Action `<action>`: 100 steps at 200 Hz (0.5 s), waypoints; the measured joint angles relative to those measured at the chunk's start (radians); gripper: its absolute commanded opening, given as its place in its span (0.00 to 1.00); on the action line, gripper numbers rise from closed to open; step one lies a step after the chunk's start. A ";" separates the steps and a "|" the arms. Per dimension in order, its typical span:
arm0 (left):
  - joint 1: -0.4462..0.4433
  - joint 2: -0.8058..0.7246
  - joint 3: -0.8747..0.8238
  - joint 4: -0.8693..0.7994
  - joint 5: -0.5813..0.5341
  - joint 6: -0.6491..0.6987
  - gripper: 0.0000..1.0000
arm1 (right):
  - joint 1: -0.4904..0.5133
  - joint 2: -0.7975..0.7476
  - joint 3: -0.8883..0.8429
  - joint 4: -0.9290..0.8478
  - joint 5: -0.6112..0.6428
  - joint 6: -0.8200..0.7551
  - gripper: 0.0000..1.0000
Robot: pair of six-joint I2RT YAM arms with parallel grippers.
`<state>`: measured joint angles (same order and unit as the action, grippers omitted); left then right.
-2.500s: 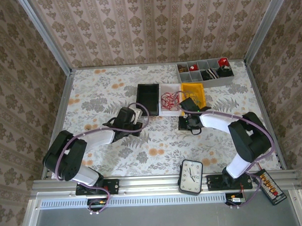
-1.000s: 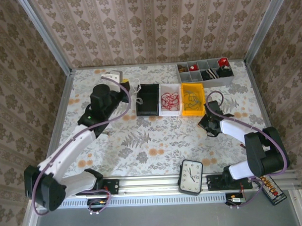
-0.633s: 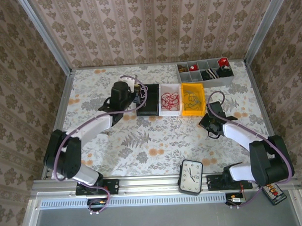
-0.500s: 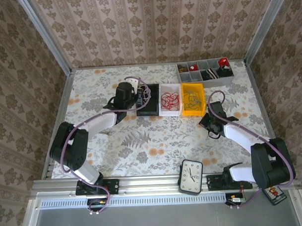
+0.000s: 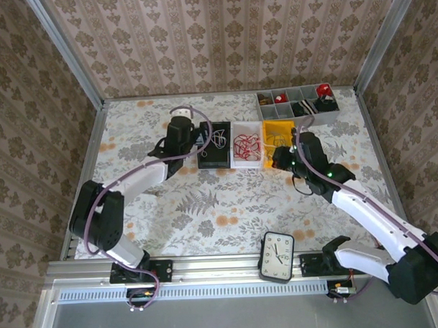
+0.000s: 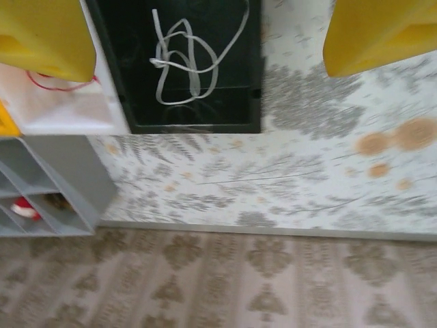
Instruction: Untangle the cables
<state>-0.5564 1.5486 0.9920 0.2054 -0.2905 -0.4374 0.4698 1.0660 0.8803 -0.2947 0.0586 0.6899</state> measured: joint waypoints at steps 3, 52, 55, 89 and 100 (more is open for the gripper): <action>0.000 -0.009 -0.007 -0.007 -0.018 -0.014 0.90 | 0.010 0.003 0.014 -0.001 0.001 -0.005 0.00; 0.002 -0.137 -0.118 -0.248 -0.280 -0.256 0.92 | 0.080 0.214 0.271 0.026 -0.031 -0.051 0.00; 0.002 -0.142 -0.122 -0.263 -0.290 -0.267 0.92 | 0.081 0.236 0.285 0.031 -0.034 -0.053 0.00; 0.017 -0.177 -0.135 -0.414 -0.365 -0.359 0.92 | 0.086 0.500 0.445 0.042 -0.065 -0.068 0.00; 0.023 -0.187 -0.135 -0.445 -0.375 -0.381 0.92 | 0.086 0.576 0.495 0.034 -0.065 -0.077 0.00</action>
<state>-0.5335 1.3621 0.8566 -0.2398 -0.6659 -0.8181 0.5556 1.6421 1.3750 -0.2604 -0.0067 0.6132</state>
